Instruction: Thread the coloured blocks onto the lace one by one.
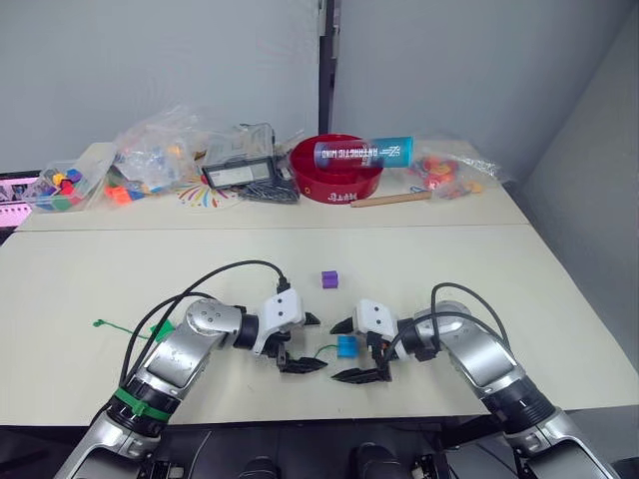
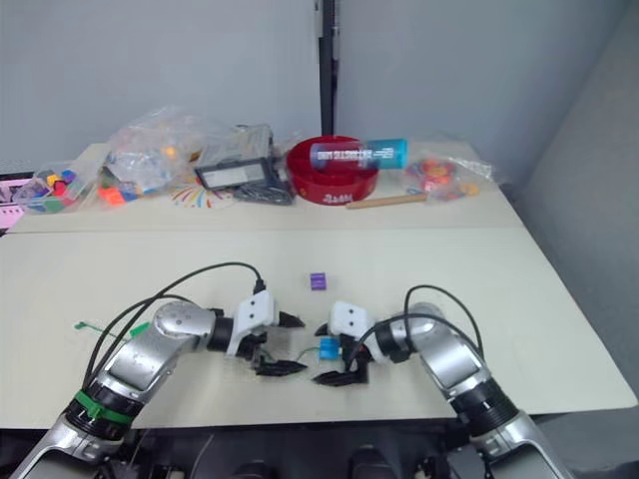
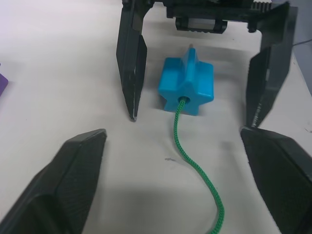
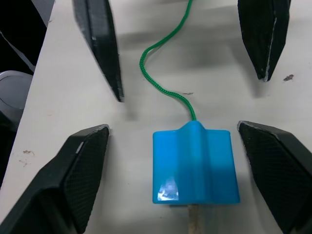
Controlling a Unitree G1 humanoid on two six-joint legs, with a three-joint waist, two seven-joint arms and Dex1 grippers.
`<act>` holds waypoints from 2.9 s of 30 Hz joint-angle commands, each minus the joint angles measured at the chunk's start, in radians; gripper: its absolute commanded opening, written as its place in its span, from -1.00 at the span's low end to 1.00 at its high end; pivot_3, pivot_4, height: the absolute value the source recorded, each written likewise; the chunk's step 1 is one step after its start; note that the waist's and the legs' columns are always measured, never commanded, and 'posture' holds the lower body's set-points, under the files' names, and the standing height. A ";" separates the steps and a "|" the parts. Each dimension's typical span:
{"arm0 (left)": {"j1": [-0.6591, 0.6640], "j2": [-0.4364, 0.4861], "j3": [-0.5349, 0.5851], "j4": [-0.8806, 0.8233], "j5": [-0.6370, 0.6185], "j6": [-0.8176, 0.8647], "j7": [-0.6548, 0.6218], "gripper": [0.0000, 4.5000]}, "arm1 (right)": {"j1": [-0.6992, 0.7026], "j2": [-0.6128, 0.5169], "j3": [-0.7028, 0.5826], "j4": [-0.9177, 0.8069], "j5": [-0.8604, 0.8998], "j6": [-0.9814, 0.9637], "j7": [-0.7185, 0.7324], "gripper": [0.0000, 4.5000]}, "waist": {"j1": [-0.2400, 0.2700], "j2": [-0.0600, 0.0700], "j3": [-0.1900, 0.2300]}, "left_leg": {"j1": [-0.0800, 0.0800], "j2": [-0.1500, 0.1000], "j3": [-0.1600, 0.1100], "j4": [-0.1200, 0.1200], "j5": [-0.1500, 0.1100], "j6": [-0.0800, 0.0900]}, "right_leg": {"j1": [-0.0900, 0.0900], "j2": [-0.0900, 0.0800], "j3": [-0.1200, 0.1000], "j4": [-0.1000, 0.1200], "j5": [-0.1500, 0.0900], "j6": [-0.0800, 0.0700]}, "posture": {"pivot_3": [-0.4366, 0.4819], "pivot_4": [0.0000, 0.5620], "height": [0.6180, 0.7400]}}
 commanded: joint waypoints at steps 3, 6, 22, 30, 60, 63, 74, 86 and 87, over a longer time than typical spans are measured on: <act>-0.047 -0.042 -0.032 0.014 0.016 -0.061 -0.008 1.00 | 0.066 -0.098 -0.108 -0.126 0.095 0.056 0.018 1.00 | 0.017 0.000 0.000 | -0.002 -0.001 0.000 0.002 0.000 0.000 | 0.000 -0.001 0.000 -0.001 0.000 0.001 | -0.05 -0.47 0.85; -0.060 -0.069 -0.059 0.054 0.040 -0.100 -0.007 1.00 | 0.114 -0.140 -0.160 -0.174 0.140 0.070 0.017 1.00 | 0.019 0.000 0.000 | -0.002 -0.001 0.000 0.002 0.000 0.000 | 0.000 -0.001 0.000 -0.002 0.000 0.001 | -0.05 -0.47 0.85; -0.110 -0.214 -0.113 0.251 0.097 -0.224 -0.013 0.75 | 0.202 -0.173 -0.206 -0.167 0.150 0.029 -0.075 1.00 | 0.019 0.000 0.000 | -0.002 -0.001 0.000 0.003 0.000 0.000 | 0.000 0.000 0.001 -0.001 0.000 0.001 | -0.05 -0.47 0.85; -0.110 -0.218 -0.109 0.245 0.097 -0.215 -0.032 -0.38 | 0.186 -0.158 -0.169 -0.146 0.126 0.011 -0.091 1.00 | 0.018 0.000 0.000 | -0.002 -0.001 0.000 0.003 0.000 0.000 | 0.000 0.000 0.001 -0.001 0.000 0.001 | -0.05 -0.47 0.85; -0.049 -0.058 -0.030 0.120 0.062 -0.170 -0.083 -0.38 | 0.137 -0.161 -0.125 -0.052 0.056 -0.067 -0.086 -1.00 | 0.010 0.000 0.000 | -0.001 -0.001 0.000 0.003 0.000 0.000 | 0.000 0.000 0.001 0.000 0.000 0.001 | -0.05 -0.47 0.85; -0.003 0.026 0.014 0.090 0.044 -0.168 -0.105 -0.38 | 0.129 -0.166 -0.125 -0.040 0.056 -0.076 -0.079 -1.00 | 0.008 0.000 0.000 | -0.001 -0.001 0.000 0.003 0.000 0.000 | 0.000 0.000 0.000 0.000 0.000 0.001 | -0.05 -0.47 0.85; 0.111 0.328 0.179 0.434 0.053 -0.423 -0.226 -0.38 | 0.109 -0.174 -0.115 -0.032 0.055 -0.086 -0.055 -1.00 | -0.014 0.000 0.000 | 0.003 0.002 0.001 0.002 0.000 0.000 | 0.001 0.002 0.000 0.001 0.000 -0.001 | -0.05 -0.47 0.85; 0.124 0.364 0.222 0.562 0.032 -0.544 -0.276 -0.38 | 0.108 -0.170 -0.113 -0.031 0.050 -0.089 -0.051 -1.00 | -0.034 0.003 -0.002 | 0.012 0.003 0.007 -0.003 0.000 0.001 | 0.004 0.004 0.005 0.004 -0.003 -0.001 | -0.05 -0.47 0.85; 0.125 0.361 0.225 0.555 0.029 -0.542 -0.276 -0.38 | 0.107 -0.169 -0.112 -0.032 0.049 -0.088 -0.052 -1.00 | -0.034 0.003 -0.002 | 0.012 0.003 0.007 -0.003 0.000 0.001 | 0.004 0.004 0.006 0.004 -0.003 -0.001 | -0.05 -0.47 0.85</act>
